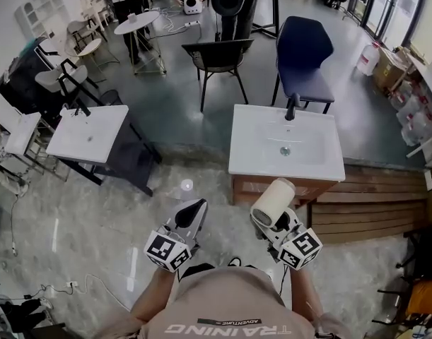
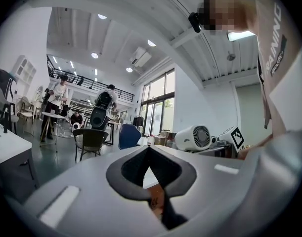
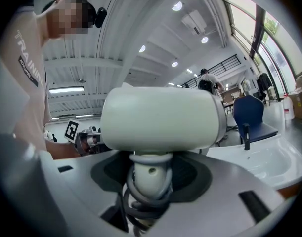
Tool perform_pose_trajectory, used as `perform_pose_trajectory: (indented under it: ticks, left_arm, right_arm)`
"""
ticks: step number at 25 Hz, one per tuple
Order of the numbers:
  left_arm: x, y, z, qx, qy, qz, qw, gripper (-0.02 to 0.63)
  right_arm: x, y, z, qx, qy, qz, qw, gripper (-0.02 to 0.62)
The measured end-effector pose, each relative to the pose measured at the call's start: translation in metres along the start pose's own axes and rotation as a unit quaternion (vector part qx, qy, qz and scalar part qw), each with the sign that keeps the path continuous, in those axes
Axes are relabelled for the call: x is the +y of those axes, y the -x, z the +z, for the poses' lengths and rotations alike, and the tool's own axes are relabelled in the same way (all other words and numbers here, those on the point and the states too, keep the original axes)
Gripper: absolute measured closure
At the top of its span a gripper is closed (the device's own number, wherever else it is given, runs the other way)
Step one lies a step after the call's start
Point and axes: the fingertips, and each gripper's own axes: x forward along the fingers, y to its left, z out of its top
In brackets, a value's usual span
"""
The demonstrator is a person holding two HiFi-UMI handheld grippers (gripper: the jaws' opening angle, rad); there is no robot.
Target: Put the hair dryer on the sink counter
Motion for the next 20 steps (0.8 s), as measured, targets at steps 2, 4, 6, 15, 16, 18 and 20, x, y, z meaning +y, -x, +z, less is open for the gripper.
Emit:
perform_pose_trajectory:
  ticks: [2, 4, 6, 15, 16, 18, 20]
  left_arm:
    - [-0.001, -0.008, -0.003, 0.005, 0.003, -0.001, 1.0, 0.598]
    - [0.0, -0.017, -0.004, 0.011, 0.001, -0.004, 0.9999, 0.598]
    - [0.002, -0.023, -0.006, 0.016, -0.003, -0.007, 0.9998, 0.598]
    - [0.038, -0.049, -0.012, 0.026, -0.001, -0.034, 0.9991, 0.598]
    - [0.042, -0.053, -0.011, 0.028, -0.004, -0.038, 0.9989, 0.598]
    - [0.052, -0.062, -0.008, 0.029, -0.011, -0.046, 0.9985, 0.598]
    - [0.064, -0.069, -0.003, 0.027, -0.015, -0.054, 0.9981, 0.598]
  right_arm:
    - [-0.005, 0.0, 0.001, 0.006, -0.003, 0.002, 1.0, 0.374]
    - [-0.012, -0.001, 0.001, 0.008, -0.003, 0.001, 1.0, 0.374]
    - [-0.019, -0.002, -0.002, 0.009, -0.005, -0.003, 1.0, 0.374]
    - [-0.036, -0.034, 0.005, 0.017, -0.003, -0.026, 1.0, 0.374]
    - [-0.039, -0.038, 0.009, 0.016, -0.002, -0.029, 0.999, 0.374]
    - [-0.043, -0.046, 0.014, 0.011, 0.0, -0.034, 0.999, 0.374]
    - [-0.047, -0.057, 0.02, 0.008, 0.004, -0.042, 0.999, 0.374]
